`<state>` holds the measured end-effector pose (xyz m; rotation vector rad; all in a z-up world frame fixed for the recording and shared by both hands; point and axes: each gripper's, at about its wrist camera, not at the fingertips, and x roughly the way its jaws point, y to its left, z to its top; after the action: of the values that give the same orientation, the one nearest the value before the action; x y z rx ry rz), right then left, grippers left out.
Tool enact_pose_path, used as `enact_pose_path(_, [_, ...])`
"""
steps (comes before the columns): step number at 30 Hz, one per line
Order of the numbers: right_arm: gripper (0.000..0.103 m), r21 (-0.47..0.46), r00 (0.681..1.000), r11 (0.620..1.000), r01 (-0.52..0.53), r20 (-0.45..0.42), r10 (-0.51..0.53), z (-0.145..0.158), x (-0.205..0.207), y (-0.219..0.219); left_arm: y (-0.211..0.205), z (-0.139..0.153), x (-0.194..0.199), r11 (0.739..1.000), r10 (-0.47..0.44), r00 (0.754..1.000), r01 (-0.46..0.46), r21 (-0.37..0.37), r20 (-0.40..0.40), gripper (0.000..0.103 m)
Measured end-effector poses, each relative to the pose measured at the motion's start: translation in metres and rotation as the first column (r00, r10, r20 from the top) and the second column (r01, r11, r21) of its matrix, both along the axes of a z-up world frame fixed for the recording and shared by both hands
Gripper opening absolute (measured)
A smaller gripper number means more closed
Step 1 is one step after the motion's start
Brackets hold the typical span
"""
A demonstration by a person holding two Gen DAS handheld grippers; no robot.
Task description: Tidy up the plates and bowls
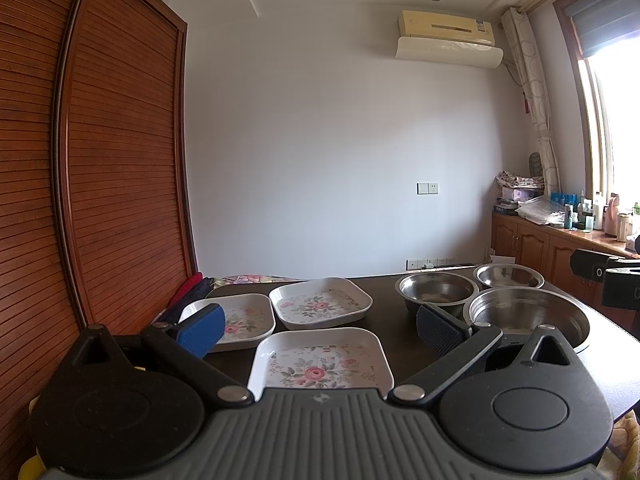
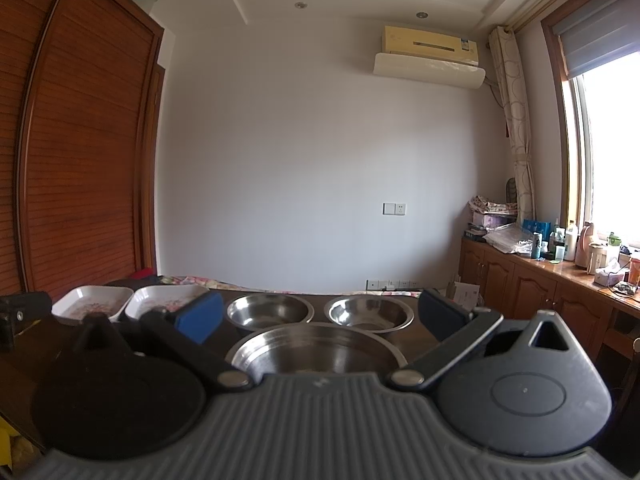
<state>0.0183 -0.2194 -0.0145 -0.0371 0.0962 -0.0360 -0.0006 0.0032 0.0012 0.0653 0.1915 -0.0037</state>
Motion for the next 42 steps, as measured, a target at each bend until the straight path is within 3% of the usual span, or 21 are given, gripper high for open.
enact_pose_path(42, [0.103, -0.001, 1.0, 1.0, -0.002, -0.003, 0.002, -0.0031, 0.0014, 0.003, -0.0009, -0.0027, 0.0015, 1.0, 0.006, 1.0, -0.006, -0.003, -0.003, 0.103])
